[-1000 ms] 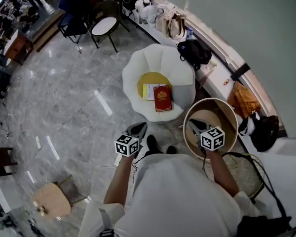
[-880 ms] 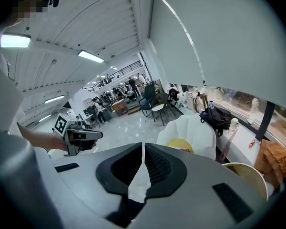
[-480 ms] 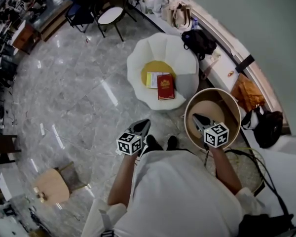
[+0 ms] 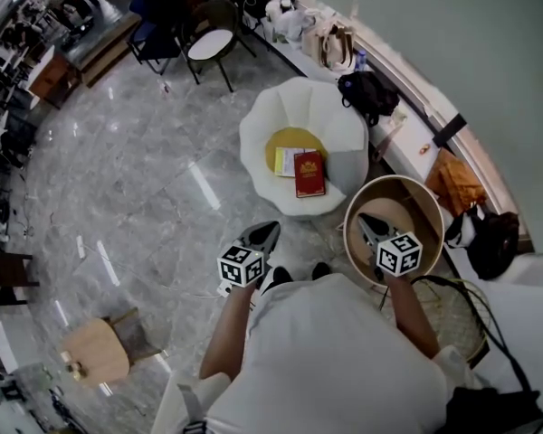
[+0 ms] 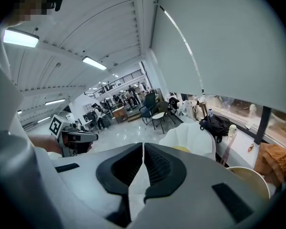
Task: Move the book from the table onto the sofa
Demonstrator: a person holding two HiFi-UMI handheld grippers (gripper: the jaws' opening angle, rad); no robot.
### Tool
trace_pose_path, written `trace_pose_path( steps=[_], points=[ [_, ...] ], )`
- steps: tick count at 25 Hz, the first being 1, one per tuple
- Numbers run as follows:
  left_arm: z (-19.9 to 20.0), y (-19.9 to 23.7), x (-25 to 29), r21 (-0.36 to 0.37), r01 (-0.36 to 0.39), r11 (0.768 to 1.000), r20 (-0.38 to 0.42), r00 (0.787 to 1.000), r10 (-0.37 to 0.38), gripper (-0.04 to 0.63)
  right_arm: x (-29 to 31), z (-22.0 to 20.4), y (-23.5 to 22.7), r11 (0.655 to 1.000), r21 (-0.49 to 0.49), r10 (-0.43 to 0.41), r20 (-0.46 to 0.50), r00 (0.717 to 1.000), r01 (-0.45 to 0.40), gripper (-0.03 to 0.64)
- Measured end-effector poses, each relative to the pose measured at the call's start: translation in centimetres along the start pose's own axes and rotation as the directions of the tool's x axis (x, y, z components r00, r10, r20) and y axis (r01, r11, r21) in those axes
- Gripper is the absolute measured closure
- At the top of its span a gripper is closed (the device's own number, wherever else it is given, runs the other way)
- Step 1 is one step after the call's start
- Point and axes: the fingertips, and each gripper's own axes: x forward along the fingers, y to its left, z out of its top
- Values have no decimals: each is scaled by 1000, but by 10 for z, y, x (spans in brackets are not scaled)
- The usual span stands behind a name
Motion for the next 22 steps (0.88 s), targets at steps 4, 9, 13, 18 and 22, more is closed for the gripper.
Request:
trace_pose_path(
  steps=[4, 9, 13, 18, 22],
  points=[
    [5, 9, -6, 1, 0, 1000, 9, 1000, 0, 594, 5, 0, 4, 1000, 3, -9, 1, 1000, 9, 575],
    [2, 18, -5, -6, 4, 1000, -2, 1000, -4, 594, 12, 3, 2, 999, 26, -25, 10, 1000, 25, 575],
    [4, 23, -7, -13, 13, 1000, 0, 1000, -13, 594, 17, 7, 9, 1000, 11, -22, 5, 1000, 22, 575],
    [5, 27, -5, -11, 25, 1000, -7, 1000, -25, 594, 21, 10, 9, 999, 19, -28, 9, 1000, 28, 575],
    [12, 30, -4, -6, 27, 1000, 5, 1000, -27, 594, 22, 11, 10, 999, 20, -32, 12, 999, 31, 575]
  ],
)
